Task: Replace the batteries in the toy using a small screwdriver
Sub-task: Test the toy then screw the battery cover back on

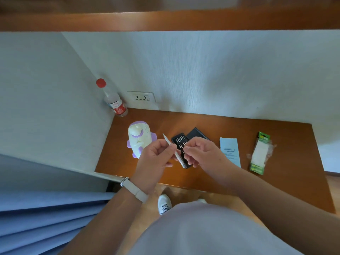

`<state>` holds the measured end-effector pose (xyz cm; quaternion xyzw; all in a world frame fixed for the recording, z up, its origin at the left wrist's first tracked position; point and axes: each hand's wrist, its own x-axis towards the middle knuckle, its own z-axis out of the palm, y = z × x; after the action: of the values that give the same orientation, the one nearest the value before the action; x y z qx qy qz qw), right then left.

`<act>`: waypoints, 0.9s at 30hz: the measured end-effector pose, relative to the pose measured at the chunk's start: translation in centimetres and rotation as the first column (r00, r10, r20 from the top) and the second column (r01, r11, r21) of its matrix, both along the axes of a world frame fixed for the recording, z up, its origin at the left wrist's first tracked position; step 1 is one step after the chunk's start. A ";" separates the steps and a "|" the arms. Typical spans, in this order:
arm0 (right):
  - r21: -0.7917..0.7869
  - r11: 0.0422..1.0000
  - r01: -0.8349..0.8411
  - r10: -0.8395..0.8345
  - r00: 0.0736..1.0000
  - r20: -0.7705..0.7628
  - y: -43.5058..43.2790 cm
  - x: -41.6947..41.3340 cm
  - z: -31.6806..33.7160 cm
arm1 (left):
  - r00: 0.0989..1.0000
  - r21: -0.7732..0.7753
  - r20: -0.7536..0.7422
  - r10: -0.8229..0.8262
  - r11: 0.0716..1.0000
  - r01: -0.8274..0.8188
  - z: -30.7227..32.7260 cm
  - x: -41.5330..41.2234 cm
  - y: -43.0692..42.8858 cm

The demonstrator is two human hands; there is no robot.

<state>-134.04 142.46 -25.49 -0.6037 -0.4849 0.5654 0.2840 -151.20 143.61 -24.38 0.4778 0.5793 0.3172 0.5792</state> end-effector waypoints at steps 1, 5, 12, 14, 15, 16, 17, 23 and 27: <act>0.005 1.000 0.015 -0.015 1.000 -0.019 0.2 0.3 0.0 | 1.000 0.000 0.005 -0.011 1.000 0.011 0.2 0.1 0.0; 0.031 0.999 0.036 -0.032 0.992 -0.125 1.4 0.7 0.4 | 1.000 0.007 -0.009 -0.024 1.000 0.024 0.4 0.6 -0.1; 0.010 0.999 -0.034 0.035 0.976 -0.215 2.7 1.4 0.8 | 0.996 0.016 -0.082 -0.030 0.999 0.031 0.0 1.3 -0.7; 0.002 0.999 -0.043 0.042 0.971 -0.237 2.7 1.6 0.5 | 0.995 0.014 -0.095 -0.030 0.999 0.031 -0.2 1.4 -0.8; -0.010 0.999 -0.043 0.039 0.966 -0.255 2.6 1.7 0.4 | 0.994 0.012 -0.104 -0.037 0.999 0.038 -0.3 1.4 -0.9; -0.028 0.999 -0.042 0.032 0.962 -0.273 2.6 1.9 0.2 | 0.992 0.010 -0.118 -0.050 0.999 0.052 -0.4 1.4 -1.1; -0.047 0.998 -0.039 0.024 0.958 -0.286 2.5 1.9 0.0 | 0.989 0.006 -0.133 -0.069 0.997 0.071 -0.6 1.4 -1.3; -0.104 0.994 -0.022 -0.009 0.958 -0.287 2.5 2.8 -1.4 | 0.968 -0.035 -0.206 -0.142 0.990 0.138 -2.4 1.9 -2.2; -0.162 0.986 0.048 -0.102 0.932 -0.348 3.8 4.2 -2.5 | 0.968 -0.046 -0.222 -0.118 0.993 0.110 -4.4 2.5 -2.5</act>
<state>-129.86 146.26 -27.95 -0.5294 -0.3580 0.6890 0.3419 -148.68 141.08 -28.74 0.5332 0.6177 0.2179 0.5354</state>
